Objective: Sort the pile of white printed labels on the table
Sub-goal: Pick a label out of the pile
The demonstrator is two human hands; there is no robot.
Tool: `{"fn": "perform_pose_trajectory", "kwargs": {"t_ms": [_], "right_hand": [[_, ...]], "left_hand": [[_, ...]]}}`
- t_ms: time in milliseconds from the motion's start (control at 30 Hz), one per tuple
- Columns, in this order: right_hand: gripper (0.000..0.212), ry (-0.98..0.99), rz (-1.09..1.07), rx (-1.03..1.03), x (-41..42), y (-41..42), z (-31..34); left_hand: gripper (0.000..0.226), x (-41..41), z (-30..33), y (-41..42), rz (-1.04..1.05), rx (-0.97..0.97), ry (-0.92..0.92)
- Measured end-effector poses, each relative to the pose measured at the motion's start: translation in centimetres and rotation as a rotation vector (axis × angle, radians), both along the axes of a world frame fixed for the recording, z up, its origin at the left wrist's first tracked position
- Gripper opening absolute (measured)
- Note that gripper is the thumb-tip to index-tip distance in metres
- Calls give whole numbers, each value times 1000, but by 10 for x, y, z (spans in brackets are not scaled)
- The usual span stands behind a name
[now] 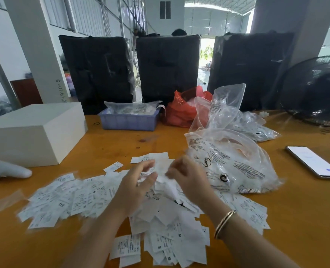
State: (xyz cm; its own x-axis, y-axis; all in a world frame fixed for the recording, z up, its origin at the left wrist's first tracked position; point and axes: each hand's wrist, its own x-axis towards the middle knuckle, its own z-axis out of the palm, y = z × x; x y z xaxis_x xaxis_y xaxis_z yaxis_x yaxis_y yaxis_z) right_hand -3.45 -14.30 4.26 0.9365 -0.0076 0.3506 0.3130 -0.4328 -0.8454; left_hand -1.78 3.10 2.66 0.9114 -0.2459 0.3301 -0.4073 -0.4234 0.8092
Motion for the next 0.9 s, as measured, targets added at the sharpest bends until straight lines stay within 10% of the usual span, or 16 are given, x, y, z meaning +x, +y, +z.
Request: {"fn": "perform_pose_trajectory", "kwargs": {"t_ms": [567, 900], "right_hand": [[33, -56, 77, 192, -6, 14, -26], [36, -22, -172, -626, -6, 13, -33]], "left_hand": [[14, 3, -1, 1, -11, -246, 141], [5, 6, 1, 0, 115, -448, 143]]}}
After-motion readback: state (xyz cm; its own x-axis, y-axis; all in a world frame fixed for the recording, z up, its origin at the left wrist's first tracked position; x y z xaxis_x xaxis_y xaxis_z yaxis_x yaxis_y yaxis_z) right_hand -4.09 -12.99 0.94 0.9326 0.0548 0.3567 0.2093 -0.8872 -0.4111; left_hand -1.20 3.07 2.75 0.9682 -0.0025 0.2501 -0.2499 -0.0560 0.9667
